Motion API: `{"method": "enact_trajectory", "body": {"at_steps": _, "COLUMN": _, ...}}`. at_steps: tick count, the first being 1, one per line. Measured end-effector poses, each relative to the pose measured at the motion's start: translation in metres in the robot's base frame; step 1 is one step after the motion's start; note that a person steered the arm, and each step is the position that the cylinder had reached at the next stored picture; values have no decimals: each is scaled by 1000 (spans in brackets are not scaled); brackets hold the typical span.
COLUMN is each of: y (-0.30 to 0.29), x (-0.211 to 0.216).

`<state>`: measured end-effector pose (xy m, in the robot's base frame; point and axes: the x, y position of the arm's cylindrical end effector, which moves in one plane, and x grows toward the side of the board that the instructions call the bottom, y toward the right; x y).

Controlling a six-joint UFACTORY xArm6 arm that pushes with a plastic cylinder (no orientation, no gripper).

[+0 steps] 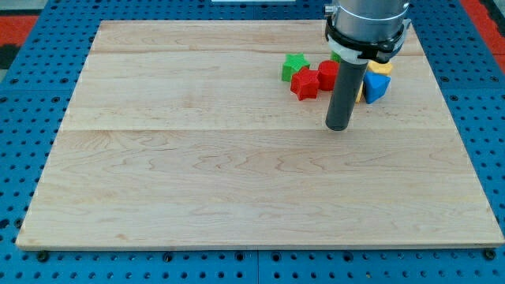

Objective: Push the blue triangle into the blue cube

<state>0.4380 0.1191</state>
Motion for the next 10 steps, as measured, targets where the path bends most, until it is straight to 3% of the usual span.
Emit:
{"method": "enact_trajectory", "body": {"at_steps": 3, "y": -3, "x": 11}}
{"method": "enact_trajectory", "body": {"at_steps": 4, "y": 62, "x": 14}}
{"method": "enact_trajectory", "body": {"at_steps": 5, "y": 130, "x": -35}}
{"method": "enact_trajectory", "body": {"at_steps": 6, "y": 126, "x": -62}}
{"method": "enact_trajectory", "body": {"at_steps": 7, "y": 82, "x": -61}}
{"method": "enact_trajectory", "body": {"at_steps": 8, "y": 98, "x": -54}}
{"method": "enact_trajectory", "body": {"at_steps": 9, "y": 114, "x": -81}}
{"method": "enact_trajectory", "body": {"at_steps": 10, "y": 123, "x": -145}}
